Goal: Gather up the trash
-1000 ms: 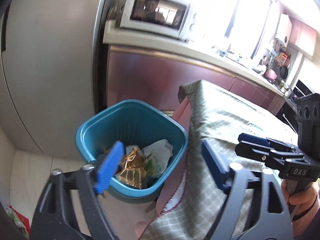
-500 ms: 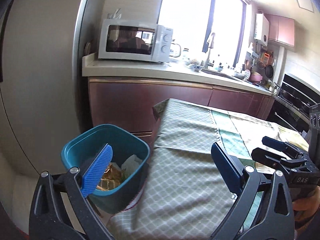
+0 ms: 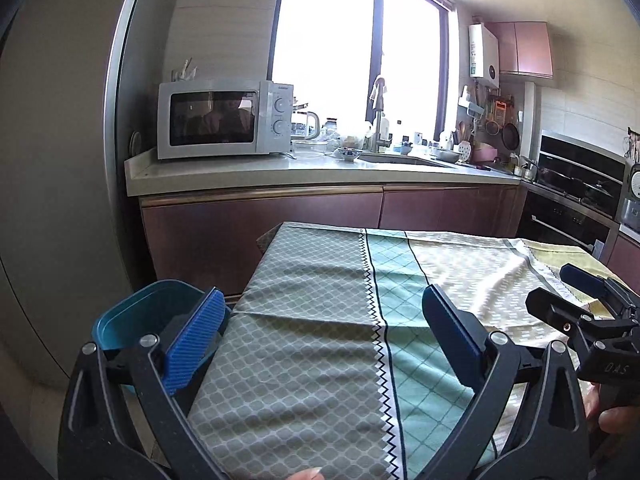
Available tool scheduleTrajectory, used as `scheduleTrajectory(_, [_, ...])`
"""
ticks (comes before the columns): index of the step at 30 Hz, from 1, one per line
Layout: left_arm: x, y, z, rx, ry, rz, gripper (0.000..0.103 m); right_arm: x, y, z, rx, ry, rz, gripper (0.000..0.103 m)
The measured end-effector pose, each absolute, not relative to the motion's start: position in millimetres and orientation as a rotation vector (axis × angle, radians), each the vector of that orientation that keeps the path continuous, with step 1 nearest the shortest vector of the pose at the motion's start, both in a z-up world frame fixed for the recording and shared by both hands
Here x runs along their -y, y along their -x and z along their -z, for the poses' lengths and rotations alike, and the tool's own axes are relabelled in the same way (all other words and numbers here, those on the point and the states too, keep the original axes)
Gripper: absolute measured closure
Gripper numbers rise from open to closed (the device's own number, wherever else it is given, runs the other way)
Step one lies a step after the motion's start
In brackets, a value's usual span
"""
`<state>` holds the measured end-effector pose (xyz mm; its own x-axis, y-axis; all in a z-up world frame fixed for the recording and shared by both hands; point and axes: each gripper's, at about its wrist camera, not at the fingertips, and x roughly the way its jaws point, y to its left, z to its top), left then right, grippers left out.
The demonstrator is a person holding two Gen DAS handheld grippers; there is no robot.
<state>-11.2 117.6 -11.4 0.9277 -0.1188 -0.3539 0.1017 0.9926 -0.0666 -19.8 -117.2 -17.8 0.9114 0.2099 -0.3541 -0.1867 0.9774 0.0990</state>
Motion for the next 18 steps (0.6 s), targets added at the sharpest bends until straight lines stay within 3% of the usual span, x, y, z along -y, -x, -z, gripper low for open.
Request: scheduleTrajectory(18, [-73.0,19.8,8.8,-0.326,-0.013,0.115,0.006,153.5,47.9,20.1,-0.319,-0.100,-0.099,0.007])
